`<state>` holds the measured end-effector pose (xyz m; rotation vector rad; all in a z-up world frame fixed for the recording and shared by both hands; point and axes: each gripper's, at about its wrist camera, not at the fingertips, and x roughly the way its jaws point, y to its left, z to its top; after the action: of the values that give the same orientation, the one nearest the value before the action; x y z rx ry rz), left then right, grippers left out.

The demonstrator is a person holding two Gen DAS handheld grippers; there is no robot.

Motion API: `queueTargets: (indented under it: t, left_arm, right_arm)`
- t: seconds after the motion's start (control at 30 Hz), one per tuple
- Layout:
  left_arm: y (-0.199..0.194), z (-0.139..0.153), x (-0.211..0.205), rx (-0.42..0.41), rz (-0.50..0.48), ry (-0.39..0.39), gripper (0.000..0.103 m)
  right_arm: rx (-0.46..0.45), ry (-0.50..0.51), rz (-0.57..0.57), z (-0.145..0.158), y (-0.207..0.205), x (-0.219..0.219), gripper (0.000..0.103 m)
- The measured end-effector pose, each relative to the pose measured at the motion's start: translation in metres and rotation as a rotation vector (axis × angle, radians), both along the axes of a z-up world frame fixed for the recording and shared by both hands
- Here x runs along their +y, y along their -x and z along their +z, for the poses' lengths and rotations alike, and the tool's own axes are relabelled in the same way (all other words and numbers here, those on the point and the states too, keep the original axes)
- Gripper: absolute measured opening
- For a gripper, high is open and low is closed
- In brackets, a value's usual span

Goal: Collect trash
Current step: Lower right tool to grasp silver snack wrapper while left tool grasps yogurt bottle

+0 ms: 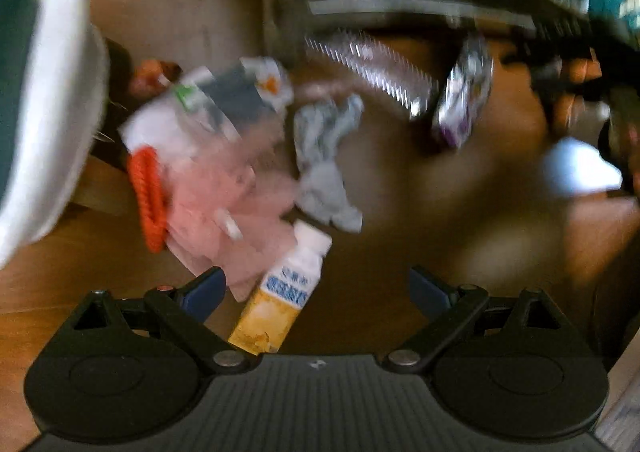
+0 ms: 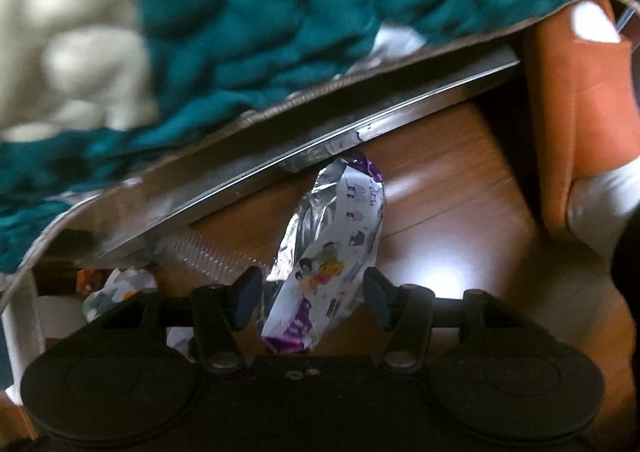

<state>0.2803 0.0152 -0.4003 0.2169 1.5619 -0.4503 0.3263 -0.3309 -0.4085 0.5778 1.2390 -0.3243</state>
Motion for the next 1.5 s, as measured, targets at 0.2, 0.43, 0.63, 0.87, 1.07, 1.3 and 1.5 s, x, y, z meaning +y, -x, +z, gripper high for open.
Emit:
queueTargets:
  t: [0.2, 0.43, 0.63, 0.87, 1.07, 1.3, 1.5]
  left_arm:
    - [0.017, -0.050, 0.000, 0.077, -0.070, -0.040, 0.098]
    - [0.025, -0.084, 0.008, 0.105, -0.081, -0.057, 0.098]
    - [0.032, -0.102, 0.009, 0.087, -0.109, -0.074, 0.097]
    - [0.037, -0.116, 0.010, 0.083, -0.118, -0.107, 0.081]
    - [0.041, -0.131, 0.007, 0.120, -0.120, -0.134, 0.047]
    - [0.050, -0.134, -0.002, 0.129, -0.135, -0.105, 0.042]
    - [0.044, -0.117, -0.006, 0.153, -0.140, -0.089, 0.041]
  right_arm:
    - [0.032, 0.004, -0.042, -0.031, -0.015, 0.000, 0.056]
    - [0.048, -0.010, -0.082, -0.057, -0.028, -0.005, 0.056]
    - [0.078, 0.007, -0.062, -0.077, -0.041, -0.001, 0.056]
    - [0.115, 0.062, -0.002, -0.090, -0.053, 0.009, 0.057]
    - [0.157, 0.148, 0.087, -0.094, -0.061, 0.025, 0.054]
    - [0.149, 0.211, 0.151, -0.090, -0.057, 0.036, 0.032]
    - [0.129, 0.209, 0.189, -0.065, -0.045, 0.032, 0.009]
